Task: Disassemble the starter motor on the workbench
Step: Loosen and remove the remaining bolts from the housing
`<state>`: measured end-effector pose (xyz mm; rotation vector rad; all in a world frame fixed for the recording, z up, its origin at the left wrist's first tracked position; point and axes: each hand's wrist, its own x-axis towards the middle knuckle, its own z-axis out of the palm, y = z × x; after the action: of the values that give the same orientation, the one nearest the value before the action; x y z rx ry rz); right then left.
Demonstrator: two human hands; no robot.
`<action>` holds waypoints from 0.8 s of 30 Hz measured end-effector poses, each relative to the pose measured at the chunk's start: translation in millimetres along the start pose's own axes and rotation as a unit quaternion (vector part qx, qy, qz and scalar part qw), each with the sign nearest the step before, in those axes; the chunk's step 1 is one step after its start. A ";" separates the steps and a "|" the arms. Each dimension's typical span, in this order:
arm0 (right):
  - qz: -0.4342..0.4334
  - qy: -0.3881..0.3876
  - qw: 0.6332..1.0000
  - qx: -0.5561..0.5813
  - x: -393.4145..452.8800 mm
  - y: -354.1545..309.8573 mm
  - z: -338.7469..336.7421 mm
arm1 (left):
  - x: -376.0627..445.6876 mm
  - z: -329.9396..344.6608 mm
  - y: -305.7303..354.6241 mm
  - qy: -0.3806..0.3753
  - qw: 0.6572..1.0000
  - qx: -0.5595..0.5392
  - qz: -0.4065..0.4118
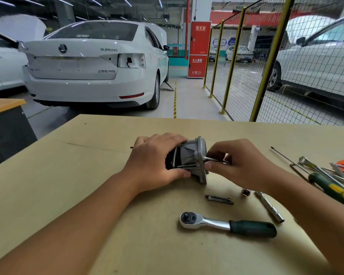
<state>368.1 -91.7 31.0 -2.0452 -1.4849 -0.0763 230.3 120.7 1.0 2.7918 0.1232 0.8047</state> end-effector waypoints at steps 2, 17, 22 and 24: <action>-0.001 0.002 1.000 -0.006 -0.1 -0.4 1.1 | 0.2 -0.4 1.4 -0.001 1.000 0.005 -0.003; 0.004 -0.015 0.998 0.056 -1.5 1.5 -1.5 | -1.4 -7.8 -4.4 -0.022 0.999 -0.044 0.000; 0.011 -0.011 0.998 0.066 -0.8 5.0 -2.4 | -0.9 -7.4 -1.0 -0.001 0.998 -0.058 -0.014; 0.015 -0.009 0.999 0.040 0.9 5.8 -2.4 | -0.1 -6.7 0.8 0.006 0.998 -0.059 -0.024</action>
<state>374.2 -93.2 30.9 -2.0086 -1.4441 0.0128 226.7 121.3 6.7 2.6629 0.1385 0.7919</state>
